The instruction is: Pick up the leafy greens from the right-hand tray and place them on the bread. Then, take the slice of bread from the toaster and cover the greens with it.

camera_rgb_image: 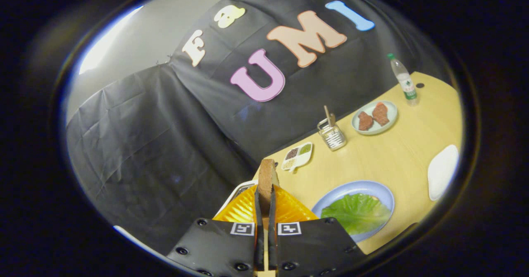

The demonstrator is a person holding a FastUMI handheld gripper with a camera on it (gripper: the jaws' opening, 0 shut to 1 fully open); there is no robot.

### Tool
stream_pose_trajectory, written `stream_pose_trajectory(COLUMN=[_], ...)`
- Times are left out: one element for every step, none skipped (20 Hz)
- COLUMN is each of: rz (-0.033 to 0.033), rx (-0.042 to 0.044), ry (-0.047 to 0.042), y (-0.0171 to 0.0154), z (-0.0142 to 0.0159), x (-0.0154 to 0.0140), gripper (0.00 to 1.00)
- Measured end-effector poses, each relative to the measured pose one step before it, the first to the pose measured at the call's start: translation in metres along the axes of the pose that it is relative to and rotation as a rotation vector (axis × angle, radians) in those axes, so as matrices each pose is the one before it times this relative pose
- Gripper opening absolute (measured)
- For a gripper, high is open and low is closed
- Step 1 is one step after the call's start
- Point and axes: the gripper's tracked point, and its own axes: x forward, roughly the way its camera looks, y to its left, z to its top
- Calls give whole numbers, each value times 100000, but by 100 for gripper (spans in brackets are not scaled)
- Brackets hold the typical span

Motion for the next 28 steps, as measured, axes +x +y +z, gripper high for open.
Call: stream_pose_trajectory(rz=[-701, -680, -106, 291, 103, -430, -1662, -2176, -2132, -1320, -888, -379, -384, -507, -1032, -1146, -1482, -1506, -2266, -1927, -2781, -2651, -2594, -1269, -1453, -1015, -1693, -1089], rx=[2409, 2814, 3336, 3861, 4026, 3069, 1670, 528, 305, 571, 829, 949, 664, 68, -565, -819, -953, -1049, -1208, -658, -977, -1392, -1603, -827, -1152, -2310, -3977, -3880], ry=[-144, -410, -428, -124, -23, 609, 520, 456, 639, 700, 990, 967, 1086, 544, 29, -334, -414, 168, 569, 762, 996, 253, 521, 507, 418, 260, -262, -597], y=[-1325, -1330, -1175, -1036, -1033, -1062, -1260, -1244, -1086, -859, -485, -440, -309, -356, -360, -378, -393, -465, -793, -675, -831, -886, -742, -337, -277, -254, -254, -71], z=[-380, -235, -95, -87, -82, -133, -283, -148, -206, -186, -297, -194, -160, -125, 83, 119, 21, -54, -198, -163, -236, -75, -178, -181, -240, -122, -75, -7], x=[-179, -134, -36, 39, -28, 168, -14, 69, 150, 168, 89, 83, 150, 156, -111, 58, 104, 131, 347, 274, 165, 403, 280, 153, 110, 202, 98, 65], gripper=[7, 7, 6, 6, 7, 6, 6, 7, 6, 7, 7, 7, 7, 7, 7, 7, 7, 6, 6, 6, 6, 7, 7, 7, 7, 7, 9, 9])
